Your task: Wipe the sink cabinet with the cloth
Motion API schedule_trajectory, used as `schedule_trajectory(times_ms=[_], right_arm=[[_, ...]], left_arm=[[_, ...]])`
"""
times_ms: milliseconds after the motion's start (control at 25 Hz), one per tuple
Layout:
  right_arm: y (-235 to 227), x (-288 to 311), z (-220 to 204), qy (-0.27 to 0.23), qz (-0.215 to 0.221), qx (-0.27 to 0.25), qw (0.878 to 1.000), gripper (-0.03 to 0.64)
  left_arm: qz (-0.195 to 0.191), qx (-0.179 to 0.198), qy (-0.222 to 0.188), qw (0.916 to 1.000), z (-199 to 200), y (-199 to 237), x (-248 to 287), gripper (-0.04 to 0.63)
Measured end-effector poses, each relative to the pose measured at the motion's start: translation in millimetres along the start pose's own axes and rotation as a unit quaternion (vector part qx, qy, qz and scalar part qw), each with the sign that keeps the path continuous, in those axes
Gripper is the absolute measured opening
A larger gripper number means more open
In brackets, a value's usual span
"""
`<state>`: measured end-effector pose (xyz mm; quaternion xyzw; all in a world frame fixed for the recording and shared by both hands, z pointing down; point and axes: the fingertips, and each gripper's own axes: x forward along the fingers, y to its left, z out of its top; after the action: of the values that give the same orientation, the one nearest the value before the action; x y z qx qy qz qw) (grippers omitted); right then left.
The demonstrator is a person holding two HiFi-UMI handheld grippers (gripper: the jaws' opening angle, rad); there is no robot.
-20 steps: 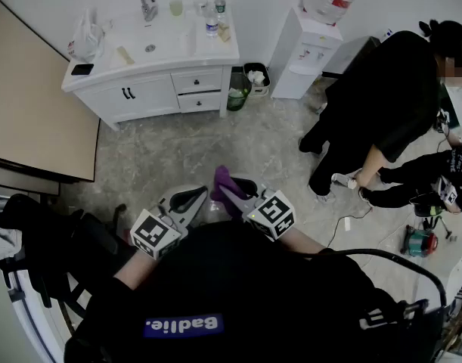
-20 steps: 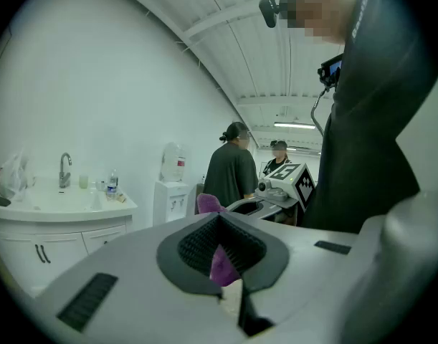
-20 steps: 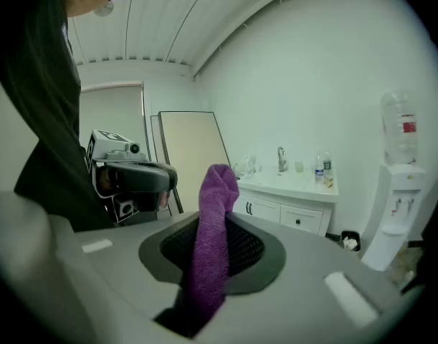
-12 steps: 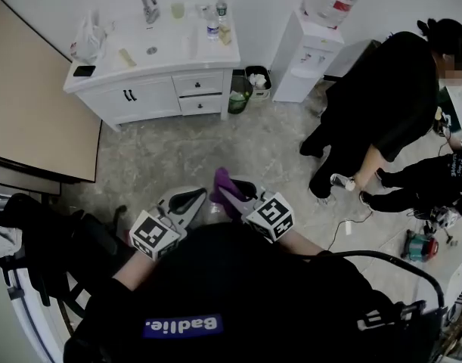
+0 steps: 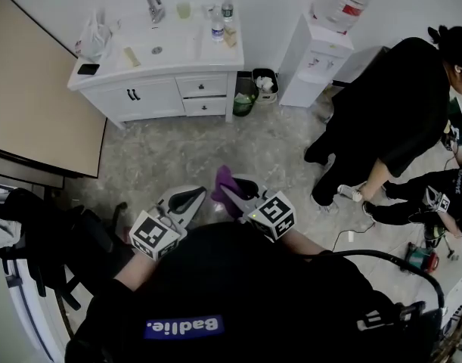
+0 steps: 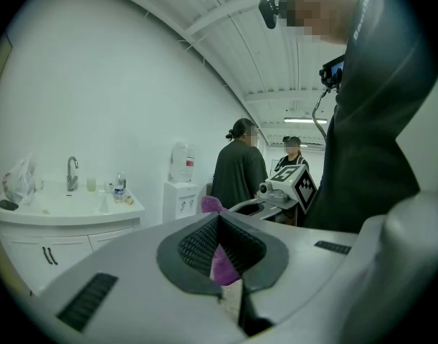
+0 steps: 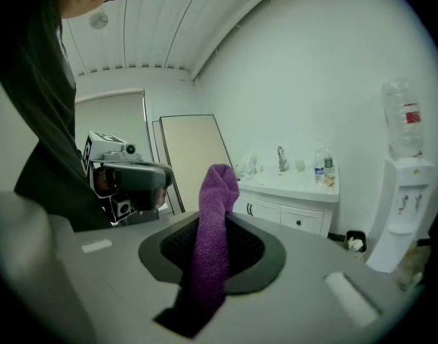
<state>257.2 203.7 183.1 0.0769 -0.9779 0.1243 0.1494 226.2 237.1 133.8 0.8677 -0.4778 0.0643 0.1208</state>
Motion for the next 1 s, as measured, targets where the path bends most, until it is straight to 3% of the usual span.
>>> schedule_trajectory(times_ms=[280, 480, 760, 1000], right_arm=[[-29, 18, 4, 0.009, 0.01, -0.003, 1.0, 0.074], [-57, 60, 15, 0.015, 0.006, -0.006, 1.0, 0.074], [-96, 172, 48, 0.03, -0.032, 0.001, 0.999, 0.074], [-122, 280, 80, 0.059, -0.057, 0.003, 0.997, 0.074]], left_arm=[[0.03, -0.01, -0.004, 0.9995, 0, 28, 9, -0.011], [0.024, -0.013, -0.012, 0.9996, 1, 74, 18, -0.011], [-0.002, -0.02, -0.026, 0.9995, 7, 209, 12, -0.011], [-0.052, -0.009, -0.019, 0.9984, 11, 319, 11, -0.011]])
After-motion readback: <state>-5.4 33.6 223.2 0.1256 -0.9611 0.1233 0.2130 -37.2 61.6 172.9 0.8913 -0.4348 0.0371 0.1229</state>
